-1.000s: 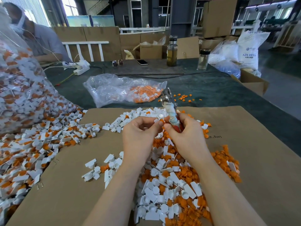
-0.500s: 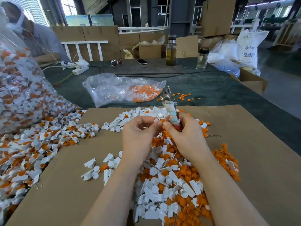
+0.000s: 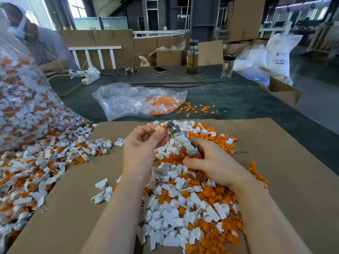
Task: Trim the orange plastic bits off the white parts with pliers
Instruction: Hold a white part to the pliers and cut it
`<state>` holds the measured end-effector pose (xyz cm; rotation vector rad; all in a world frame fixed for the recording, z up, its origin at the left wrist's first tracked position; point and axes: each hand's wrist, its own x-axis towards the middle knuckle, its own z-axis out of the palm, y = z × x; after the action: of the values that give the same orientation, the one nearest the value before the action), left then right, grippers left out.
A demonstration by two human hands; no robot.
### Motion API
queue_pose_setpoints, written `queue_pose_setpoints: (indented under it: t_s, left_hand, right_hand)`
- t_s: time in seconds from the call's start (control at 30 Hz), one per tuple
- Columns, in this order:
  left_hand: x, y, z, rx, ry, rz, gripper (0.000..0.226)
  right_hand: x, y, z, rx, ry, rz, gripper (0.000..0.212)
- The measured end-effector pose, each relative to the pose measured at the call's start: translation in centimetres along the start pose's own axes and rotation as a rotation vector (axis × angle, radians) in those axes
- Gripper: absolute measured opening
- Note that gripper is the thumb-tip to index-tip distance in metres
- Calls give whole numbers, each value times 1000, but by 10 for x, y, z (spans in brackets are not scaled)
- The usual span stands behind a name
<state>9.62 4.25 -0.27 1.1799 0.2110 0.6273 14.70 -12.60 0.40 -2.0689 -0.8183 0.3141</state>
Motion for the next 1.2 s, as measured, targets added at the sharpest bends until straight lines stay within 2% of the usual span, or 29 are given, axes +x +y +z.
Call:
queue_pose_setpoints:
  t_s: [0.07, 0.37, 0.57, 0.73, 0.87, 0.97, 1.03, 1.2]
  left_hand:
    - [1, -1, -2, 18, -11, 7, 20]
    - [2, -1, -5, 28, -33, 25, 20]
    - [1, -2, -3, 7, -24, 24, 6]
    - [1, -1, -3, 5, -4, 16, 6]
    - [0, 0, -2, -26, -11, -66, 17]
    - [2, 2, -7, -134, 68, -195, 11]
    - [7, 5, -14, -243, 185, -291, 11]
    - [22, 16, -43, -513, 489, -362, 15]
  right_hand:
    - [0, 0, 0, -11, -3, -4, 37]
    - [2, -3, 5, -124, 25, -65, 11]
    - [2, -4, 7, -177, 47, -68, 11]
    - [5, -2, 9, -178, 65, -60, 15]
    - [6, 2, 13, -189, 98, -74, 10]
    - [8, 6, 16, -243, 178, -69, 5]
    - [10, 10, 16, -302, 247, -34, 1]
    - [13, 19, 10, -440, 404, 92, 19]
